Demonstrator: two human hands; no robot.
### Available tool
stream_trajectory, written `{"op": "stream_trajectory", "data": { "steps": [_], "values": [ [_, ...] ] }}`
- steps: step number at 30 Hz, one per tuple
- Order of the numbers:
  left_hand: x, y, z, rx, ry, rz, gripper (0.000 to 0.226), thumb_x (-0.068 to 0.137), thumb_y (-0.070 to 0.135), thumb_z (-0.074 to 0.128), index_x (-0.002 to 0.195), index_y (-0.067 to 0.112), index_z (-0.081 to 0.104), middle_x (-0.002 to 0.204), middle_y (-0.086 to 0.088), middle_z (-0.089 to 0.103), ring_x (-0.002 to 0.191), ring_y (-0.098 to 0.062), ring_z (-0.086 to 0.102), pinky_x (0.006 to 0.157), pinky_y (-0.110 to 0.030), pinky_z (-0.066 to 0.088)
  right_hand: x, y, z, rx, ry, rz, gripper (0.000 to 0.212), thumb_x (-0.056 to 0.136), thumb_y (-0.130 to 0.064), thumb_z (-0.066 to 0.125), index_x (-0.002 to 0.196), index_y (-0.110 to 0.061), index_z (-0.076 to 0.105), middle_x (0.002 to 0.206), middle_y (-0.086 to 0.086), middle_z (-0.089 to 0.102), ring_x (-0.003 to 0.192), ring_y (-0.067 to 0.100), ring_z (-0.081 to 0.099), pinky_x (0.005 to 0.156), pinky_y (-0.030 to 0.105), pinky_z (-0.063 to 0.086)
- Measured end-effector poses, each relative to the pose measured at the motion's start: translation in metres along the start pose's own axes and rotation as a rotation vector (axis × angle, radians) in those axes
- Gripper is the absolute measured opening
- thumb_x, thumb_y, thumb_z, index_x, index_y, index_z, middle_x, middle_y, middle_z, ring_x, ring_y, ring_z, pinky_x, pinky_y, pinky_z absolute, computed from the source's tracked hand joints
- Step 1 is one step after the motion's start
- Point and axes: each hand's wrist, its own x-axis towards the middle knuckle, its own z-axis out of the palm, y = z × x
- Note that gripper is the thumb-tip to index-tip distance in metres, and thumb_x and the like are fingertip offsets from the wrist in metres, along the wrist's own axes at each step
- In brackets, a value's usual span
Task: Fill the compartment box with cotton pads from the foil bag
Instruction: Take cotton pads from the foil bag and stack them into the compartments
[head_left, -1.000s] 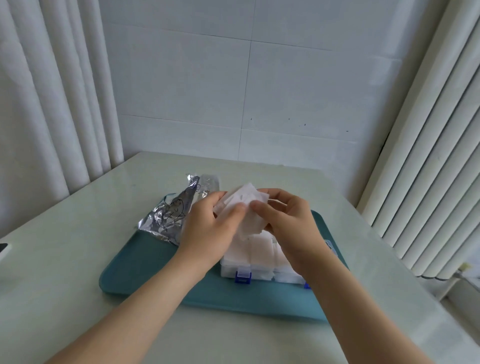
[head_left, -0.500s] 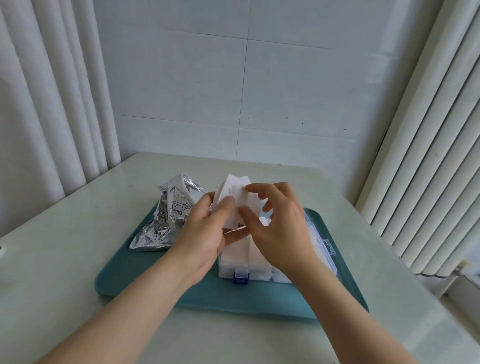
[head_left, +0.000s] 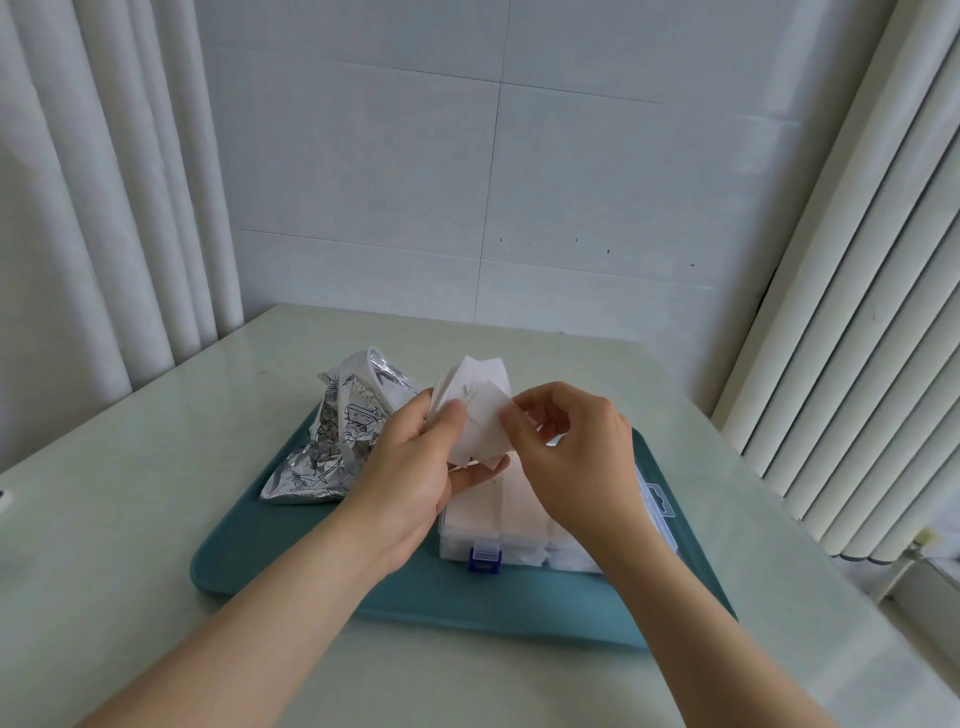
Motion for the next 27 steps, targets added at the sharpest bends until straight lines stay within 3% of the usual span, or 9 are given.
{"op": "stream_trajectory", "data": {
  "steps": [6, 11, 14, 17, 21, 24, 27],
  "values": [
    [-0.001, 0.003, -0.001, -0.027, 0.02, 0.007, 0.03, 0.115, 0.016, 0.041, 0.128, 0.003, 0.065, 0.12, -0.021, 0.075, 0.116, -0.04, 0.071, 0.089, -0.046, 0.064, 0.0, -0.006, -0.005, 0.054, -0.026, 0.16, 0.013, 0.085, -0.02, 0.073, 0.073, -0.024, 0.075, 0.064, -0.015, 0.07, 0.056, 0.002, 0.059, 0.055, 0.014, 0.044],
    [-0.001, 0.006, -0.002, -0.042, 0.024, 0.004, 0.031, 0.116, 0.018, 0.039, 0.13, 0.008, 0.064, 0.121, -0.019, 0.075, 0.111, -0.035, 0.073, 0.092, -0.048, 0.063, -0.002, -0.019, -0.013, 0.563, -0.154, 0.44, 0.008, 0.091, -0.009, 0.074, 0.088, -0.004, 0.077, 0.064, 0.003, 0.066, 0.055, 0.017, 0.055, 0.058, 0.031, 0.049],
    [-0.003, 0.008, 0.0, -0.071, 0.004, -0.022, 0.036, 0.116, 0.022, 0.035, 0.132, 0.001, 0.06, 0.122, -0.028, 0.072, 0.101, -0.038, 0.071, 0.096, -0.055, 0.06, -0.009, -0.028, -0.007, 0.624, -0.225, 0.455, 0.012, 0.093, -0.009, 0.075, 0.096, 0.002, 0.075, 0.074, 0.013, 0.076, 0.061, 0.021, 0.068, 0.061, 0.031, 0.057],
    [-0.004, 0.009, 0.001, -0.118, -0.03, -0.066, 0.049, 0.116, 0.033, 0.032, 0.137, -0.006, 0.052, 0.122, -0.034, 0.068, 0.093, -0.036, 0.067, 0.073, -0.046, 0.056, -0.017, -0.032, 0.002, 0.585, -0.239, 0.457, 0.015, 0.094, -0.014, 0.077, 0.095, 0.0, 0.074, 0.077, 0.016, 0.078, 0.066, 0.022, 0.074, 0.066, 0.033, 0.062],
    [-0.005, 0.008, 0.004, -0.151, -0.114, -0.101, 0.065, 0.116, 0.043, 0.02, 0.14, -0.007, 0.053, 0.122, -0.038, 0.068, 0.094, -0.04, 0.072, 0.063, -0.037, 0.057, -0.02, -0.035, 0.005, 0.589, -0.174, 0.457, 0.015, 0.094, -0.014, 0.078, 0.095, -0.001, 0.073, 0.077, 0.011, 0.079, 0.071, 0.026, 0.078, 0.068, 0.039, 0.064],
    [-0.005, 0.007, 0.006, -0.151, -0.134, -0.087, 0.059, 0.116, 0.042, 0.019, 0.144, -0.002, 0.047, 0.124, -0.036, 0.069, 0.082, -0.036, 0.071, 0.057, -0.035, 0.053, -0.022, -0.036, 0.008, 0.575, -0.129, 0.447, 0.02, 0.092, -0.016, 0.081, 0.102, -0.004, 0.069, 0.075, 0.011, 0.079, 0.071, 0.028, 0.078, 0.065, 0.039, 0.065],
    [-0.006, 0.006, 0.004, -0.127, -0.073, -0.067, 0.048, 0.117, 0.039, 0.026, 0.141, 0.006, 0.052, 0.125, -0.043, 0.063, 0.075, -0.033, 0.068, 0.055, -0.035, 0.049, -0.024, -0.034, 0.013, 0.508, -0.117, 0.399, 0.028, 0.091, -0.022, 0.083, 0.11, -0.013, 0.065, 0.074, 0.007, 0.079, 0.071, 0.025, 0.079, 0.064, 0.039, 0.063]
  ]
}}
